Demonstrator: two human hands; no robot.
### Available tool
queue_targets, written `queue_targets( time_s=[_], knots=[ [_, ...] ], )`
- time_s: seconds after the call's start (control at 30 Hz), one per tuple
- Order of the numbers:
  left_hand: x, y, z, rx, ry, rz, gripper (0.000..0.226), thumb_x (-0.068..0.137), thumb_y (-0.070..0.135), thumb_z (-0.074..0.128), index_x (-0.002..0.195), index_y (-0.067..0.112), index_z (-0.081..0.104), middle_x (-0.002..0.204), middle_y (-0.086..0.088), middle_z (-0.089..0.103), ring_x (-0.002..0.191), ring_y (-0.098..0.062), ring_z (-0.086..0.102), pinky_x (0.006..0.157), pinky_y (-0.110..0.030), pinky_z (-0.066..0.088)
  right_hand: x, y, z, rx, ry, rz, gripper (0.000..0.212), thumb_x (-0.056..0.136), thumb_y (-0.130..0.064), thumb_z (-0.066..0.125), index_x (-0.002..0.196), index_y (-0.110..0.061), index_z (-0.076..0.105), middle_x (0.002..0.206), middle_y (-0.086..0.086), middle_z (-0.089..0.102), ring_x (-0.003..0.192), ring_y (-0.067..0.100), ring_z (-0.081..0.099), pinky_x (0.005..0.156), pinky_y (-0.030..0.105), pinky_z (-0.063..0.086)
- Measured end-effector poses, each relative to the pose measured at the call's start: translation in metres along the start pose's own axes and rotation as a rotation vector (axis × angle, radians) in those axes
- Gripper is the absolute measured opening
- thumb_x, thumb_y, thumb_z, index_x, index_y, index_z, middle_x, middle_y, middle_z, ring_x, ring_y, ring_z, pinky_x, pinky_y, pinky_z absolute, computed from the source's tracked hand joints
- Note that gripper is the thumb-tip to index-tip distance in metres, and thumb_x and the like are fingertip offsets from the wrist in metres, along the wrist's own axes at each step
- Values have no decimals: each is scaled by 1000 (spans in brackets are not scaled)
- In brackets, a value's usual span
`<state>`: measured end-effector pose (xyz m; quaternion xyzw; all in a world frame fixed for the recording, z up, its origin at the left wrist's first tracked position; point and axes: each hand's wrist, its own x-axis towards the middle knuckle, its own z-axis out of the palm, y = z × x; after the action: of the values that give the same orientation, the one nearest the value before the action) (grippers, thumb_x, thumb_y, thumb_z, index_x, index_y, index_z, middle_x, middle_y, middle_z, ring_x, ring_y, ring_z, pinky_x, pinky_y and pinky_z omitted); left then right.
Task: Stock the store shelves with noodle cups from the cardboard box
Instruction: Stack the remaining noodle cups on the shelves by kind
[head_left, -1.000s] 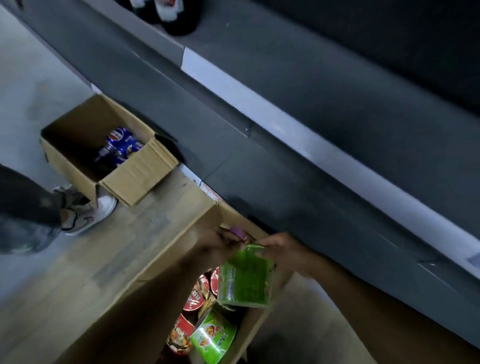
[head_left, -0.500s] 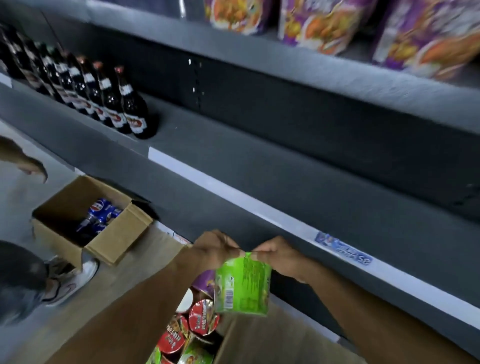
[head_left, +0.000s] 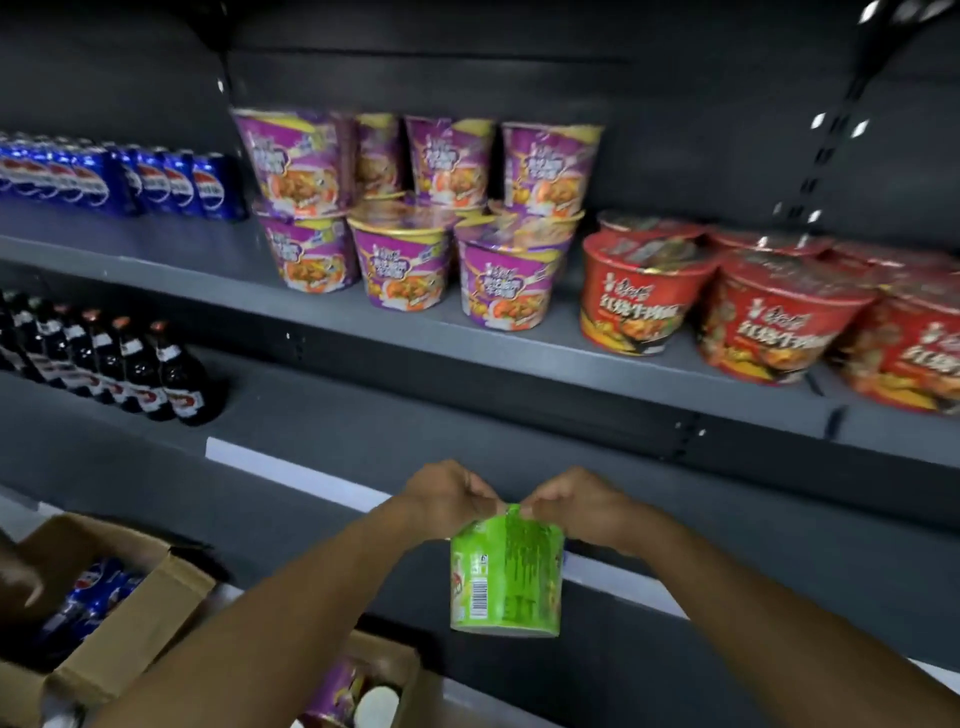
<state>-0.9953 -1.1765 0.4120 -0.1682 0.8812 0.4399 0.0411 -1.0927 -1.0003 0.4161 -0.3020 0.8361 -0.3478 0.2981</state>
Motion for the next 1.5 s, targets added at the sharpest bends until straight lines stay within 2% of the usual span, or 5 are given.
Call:
queue_targets(
  time_s=[0.17,0.4,0.97,1.27,1.5],
  knots=[
    [-11,72,4,84,-22,99,16,85,31,68,81,18,76,71,1,67,64,-3,56,69,-18,47,-46,-10,-54,6,84,-17,15,86,-28,68,92,-18,77,83,-10,73,78,0,65,69,17,50],
    [-30,149,13,1,8,218,10,86,26,69,90,21,77,87,5,75,83,-6,68,81,-21,54,-104,-23,-112,15,187,-32,13,87,-28,67,92,-21,77,92,-5,74,89,6,68,87,27,54],
    [-58,272,18,-463,-13,495,16,92,8,58,100,7,72,95,-4,74,85,-14,69,69,-20,55,-226,-46,-220,166,379,-230,22,88,-24,65,107,-16,72,103,-6,73,96,6,67,79,15,52],
    [-16,308,-6,-723,-176,516,19,91,10,53,105,8,66,107,-13,69,106,-30,62,95,-48,48,-238,-36,-260,561,473,-356,27,73,-16,65,99,-12,70,96,5,73,89,17,66,80,33,52],
    [17,338,7,-646,-266,561,20,92,7,54,99,15,71,107,-9,71,103,-21,66,79,-37,56,-239,-26,-277,461,737,-285,23,83,-10,66,103,0,70,101,17,71,95,29,65,88,46,50]
  ],
)
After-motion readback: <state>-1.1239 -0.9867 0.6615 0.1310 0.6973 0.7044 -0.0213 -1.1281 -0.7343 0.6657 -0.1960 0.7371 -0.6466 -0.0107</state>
